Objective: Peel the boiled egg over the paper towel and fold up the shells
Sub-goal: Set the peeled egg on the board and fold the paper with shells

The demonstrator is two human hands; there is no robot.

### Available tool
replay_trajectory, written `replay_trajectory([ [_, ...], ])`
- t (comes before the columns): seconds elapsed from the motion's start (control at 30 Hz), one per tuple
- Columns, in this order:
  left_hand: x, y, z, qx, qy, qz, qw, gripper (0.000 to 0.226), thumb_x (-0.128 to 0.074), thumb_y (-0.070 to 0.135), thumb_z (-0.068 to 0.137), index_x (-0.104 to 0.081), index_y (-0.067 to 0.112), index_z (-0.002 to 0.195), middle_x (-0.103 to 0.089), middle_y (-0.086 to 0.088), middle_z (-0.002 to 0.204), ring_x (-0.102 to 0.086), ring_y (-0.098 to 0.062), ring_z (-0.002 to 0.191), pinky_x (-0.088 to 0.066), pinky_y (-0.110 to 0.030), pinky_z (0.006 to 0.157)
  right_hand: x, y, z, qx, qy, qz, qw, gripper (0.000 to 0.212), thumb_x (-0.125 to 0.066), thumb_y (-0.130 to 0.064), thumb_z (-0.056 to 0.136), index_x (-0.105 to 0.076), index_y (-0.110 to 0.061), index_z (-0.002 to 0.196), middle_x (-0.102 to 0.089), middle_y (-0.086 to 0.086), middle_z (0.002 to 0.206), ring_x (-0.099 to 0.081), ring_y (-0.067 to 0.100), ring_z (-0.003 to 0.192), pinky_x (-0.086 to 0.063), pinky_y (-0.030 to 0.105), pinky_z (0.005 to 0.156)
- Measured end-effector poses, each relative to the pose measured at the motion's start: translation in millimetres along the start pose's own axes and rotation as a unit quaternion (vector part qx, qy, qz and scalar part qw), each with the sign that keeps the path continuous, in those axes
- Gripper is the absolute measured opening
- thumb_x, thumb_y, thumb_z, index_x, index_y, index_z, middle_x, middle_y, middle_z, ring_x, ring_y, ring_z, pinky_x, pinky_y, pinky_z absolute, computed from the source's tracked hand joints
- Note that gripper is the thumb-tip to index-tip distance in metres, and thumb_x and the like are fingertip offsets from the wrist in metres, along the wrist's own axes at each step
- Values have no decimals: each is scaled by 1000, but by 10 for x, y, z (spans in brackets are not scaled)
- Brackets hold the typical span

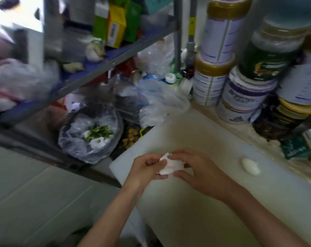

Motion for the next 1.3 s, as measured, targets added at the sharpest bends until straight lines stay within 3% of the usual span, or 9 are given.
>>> replay_trajectory([
  [0.1,393,57,1,0,41,-42,998,4,-67,-1,83,-66,2,81,-71,-9,75,-70,-12,61,-55,-20,51,-140,-261,328,39,-12,-43,998,19,-69,-21,82,-70,-17,100,-63,-4,113,-60,10,92,-48,23,81],
  [0.23,1015,158,50,-22,122,-87,988,16,-68,-1,81,-56,5,72,-63,-15,79,-69,-11,59,-55,-20,51,-401,-617,815,78,-5,-73,994,14,-69,-24,82,-71,-14,92,-67,0,99,-61,14,82,-45,21,73],
  [0.43,1903,271,198,-63,180,-148,970,10,-62,2,87,-62,-2,96,-71,-20,93,-72,-24,76,-60,-25,65,-912,-1015,1557,111,-12,-88,990,11,-72,-19,80,-70,-9,85,-64,4,88,-60,17,74,-48,28,66],
  [0.5,2132,306,244,-74,187,-150,968,10,-59,2,89,-62,2,98,-74,-16,86,-73,-23,77,-59,-23,65,-1065,-1049,1825,104,-10,-101,989,12,-72,-19,79,-70,-8,85,-65,6,89,-61,20,76,-50,32,68],
  [0.67,2540,360,329,-95,221,18,970,16,-58,9,92,-63,18,104,-72,2,97,-69,-11,88,-53,-24,78,-1427,-984,2438,78,-1,-121,990,14,-70,-22,81,-67,-10,88,-62,7,94,-61,22,80,-53,35,74],
  [0.83,2570,401,394,-138,224,198,944,25,-56,14,93,-61,22,116,-63,13,103,-56,10,89,-46,-7,72,-1774,-834,2766,53,10,-170,984,17,-66,-26,84,-63,-11,90,-59,6,96,-60,21,83,-52,32,75],
  [1.07,2574,465,460,-187,218,279,916,30,-55,13,92,-60,16,121,-58,9,113,-54,6,93,-42,-8,80,-2052,-792,2830,86,11,-272,958,18,-67,-22,81,-64,-7,90,-63,11,91,-55,27,89,-44,34,77],
  [1.23,2535,461,471,-190,204,308,910,29,-54,14,93,-61,14,121,-59,4,119,-57,-6,104,-47,-22,93,-2106,-753,2828,89,-17,-292,952,26,-61,-27,86,-61,-7,102,-61,12,101,-52,29,97,-42,36,83],
  [1.3,2520,460,456,-195,203,314,907,29,-55,14,92,-62,13,120,-59,4,119,-56,-6,105,-45,-20,93,-2053,-755,2781,88,-22,-271,958,28,-58,-30,88,-62,-8,104,-61,12,107,-52,28,102,-44,36,87],
])
Point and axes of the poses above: each hand's wrist, its own z-axis towards the middle knuckle, its own x-axis out of the back of the hand, y = z × x, the point moved 8 cm from there along z, towards the middle knuckle
